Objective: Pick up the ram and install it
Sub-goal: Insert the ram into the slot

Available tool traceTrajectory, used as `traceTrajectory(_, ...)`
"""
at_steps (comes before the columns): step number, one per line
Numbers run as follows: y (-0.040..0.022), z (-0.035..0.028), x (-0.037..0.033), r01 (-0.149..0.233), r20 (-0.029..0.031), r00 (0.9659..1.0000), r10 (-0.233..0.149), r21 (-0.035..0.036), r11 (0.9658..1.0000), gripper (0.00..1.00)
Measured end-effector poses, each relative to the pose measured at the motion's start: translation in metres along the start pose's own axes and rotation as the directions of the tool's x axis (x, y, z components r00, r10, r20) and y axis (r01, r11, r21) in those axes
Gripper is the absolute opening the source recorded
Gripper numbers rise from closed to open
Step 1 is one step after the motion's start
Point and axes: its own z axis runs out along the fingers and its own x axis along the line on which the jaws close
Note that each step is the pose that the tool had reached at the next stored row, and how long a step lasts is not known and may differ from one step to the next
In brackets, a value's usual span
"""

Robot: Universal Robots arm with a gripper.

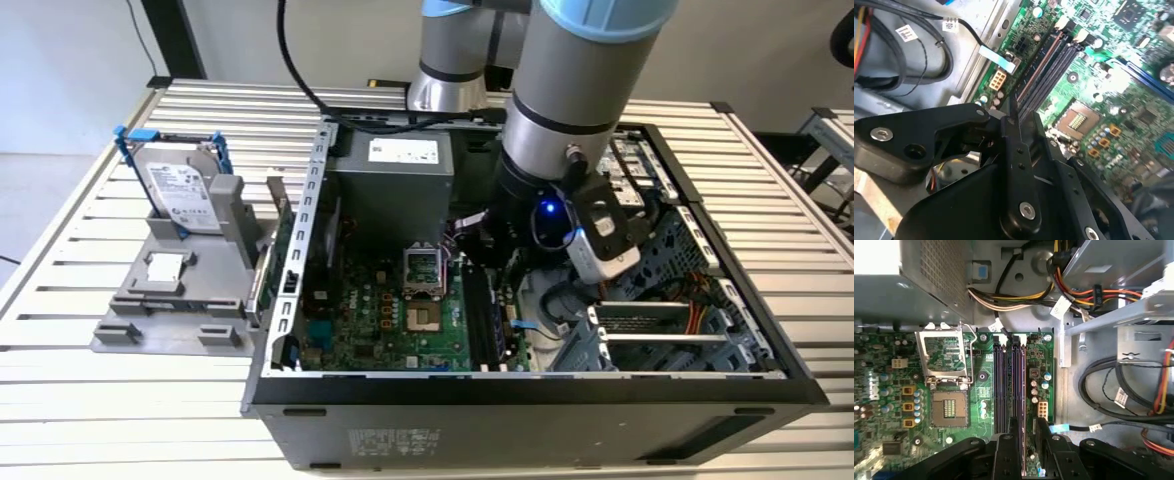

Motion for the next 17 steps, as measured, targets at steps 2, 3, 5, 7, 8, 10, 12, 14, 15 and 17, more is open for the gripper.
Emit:
traceTrajectory(2,0.0001,-0.0072,-0.0002,0.0,0.0,1.0,0.0,-0.0001,1.0,1.0)
traceTrajectory(3,0.0001,-0.0074,-0.0002,0.0,0.0,1.0,0.0,-0.0001,1.0,1.0)
traceTrajectory(5,0.0001,-0.0074,-0.0002,0.0,0.0001,1.0,0.0,-0.0003,1.0,1.0)
traceTrajectory(7,0.0001,-0.0076,-0.0002,0.0,0.0001,1.0,0.0,-0.0002,1.0,1.0)
traceTrajectory(8,0.0001,-0.0077,-0.0002,0.0,0.0,1.0,0.0,0.0,1.0,1.0)
traceTrajectory(10,0.0001,-0.0078,-0.0002,0.0,0.0,1.0,0.0,0.0,1.0,0.0)
traceTrajectory(12,0.0001,-0.0078,-0.0002,0.0,0.0001,1.0,0.0,-0.0001,1.0,0.0)
traceTrajectory(14,0.0001,-0.0079,-0.0002,0.0,0.0,1.0,0.0,-0.0001,1.0,0.0)
traceTrajectory(15,0.0001,-0.008,-0.0002,0.0,0.0,1.0,0.0,0.0,1.0,0.0)
traceTrajectory(17,0.0001,-0.0083,-0.0002,0.0,0.0,1.0,0.0,-0.0001,1.0,0.0)
